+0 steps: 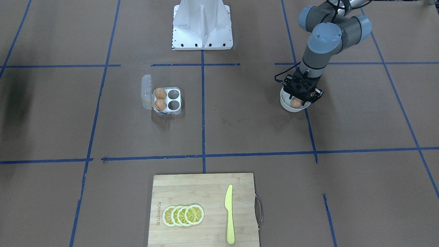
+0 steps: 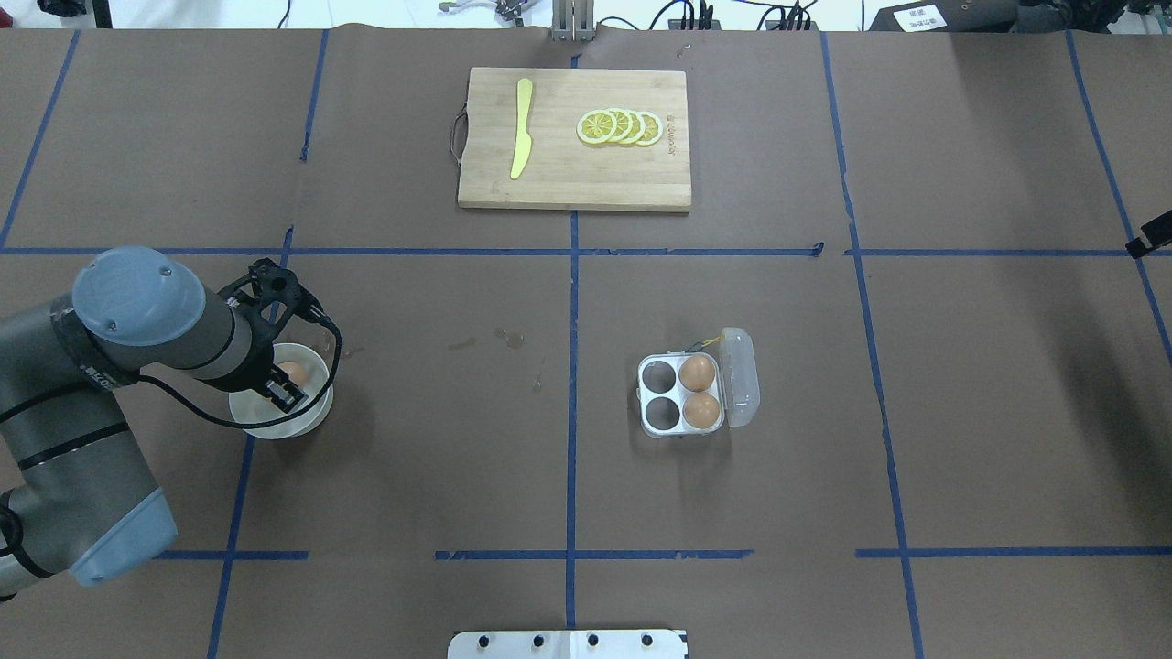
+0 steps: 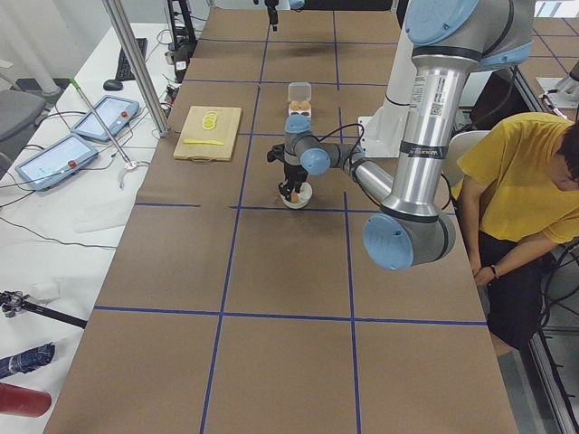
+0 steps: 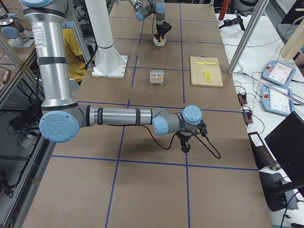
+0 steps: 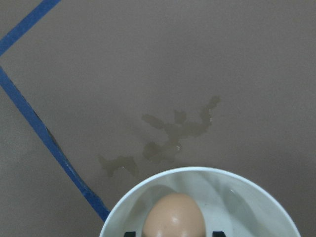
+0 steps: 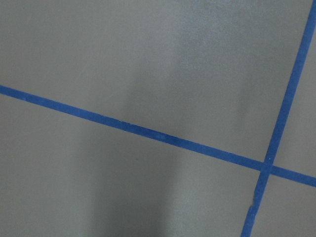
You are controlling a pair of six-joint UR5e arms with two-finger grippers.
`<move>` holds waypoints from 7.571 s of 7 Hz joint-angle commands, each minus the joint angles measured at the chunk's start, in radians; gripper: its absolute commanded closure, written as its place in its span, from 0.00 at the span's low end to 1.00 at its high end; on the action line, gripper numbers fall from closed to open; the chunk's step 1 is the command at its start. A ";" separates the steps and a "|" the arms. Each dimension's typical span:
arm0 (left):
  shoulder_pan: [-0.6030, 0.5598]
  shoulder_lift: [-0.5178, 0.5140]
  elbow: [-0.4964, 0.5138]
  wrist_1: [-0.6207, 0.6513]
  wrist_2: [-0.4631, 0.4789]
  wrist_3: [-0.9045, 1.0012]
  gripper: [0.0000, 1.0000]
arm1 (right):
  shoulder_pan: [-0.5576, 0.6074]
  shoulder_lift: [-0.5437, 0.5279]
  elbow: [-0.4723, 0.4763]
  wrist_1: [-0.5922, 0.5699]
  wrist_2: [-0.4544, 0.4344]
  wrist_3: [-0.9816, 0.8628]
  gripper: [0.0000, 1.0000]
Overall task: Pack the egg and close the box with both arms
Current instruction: 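Lower the left gripper into the bowl and close it on the egg, then lift the egg with the left gripper and carry it to the carton, then lower the egg into the empty carton cup and open the left gripper, then raise the left gripper away while the right gripper moves toward the carton lid, then push the clear lid over the eggs with the right gripper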
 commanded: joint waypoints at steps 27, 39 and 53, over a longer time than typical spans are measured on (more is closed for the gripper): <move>0.265 -0.712 0.404 -0.152 0.141 -0.261 1.00 | 0.000 -0.006 0.009 0.080 0.003 0.040 0.00; 0.018 -0.506 0.176 0.039 0.050 -0.259 0.00 | -0.075 -0.012 0.113 0.083 0.004 0.271 0.00; -0.379 -0.227 0.112 0.043 -0.106 0.210 0.00 | -0.657 0.287 0.316 0.403 -0.193 1.473 1.00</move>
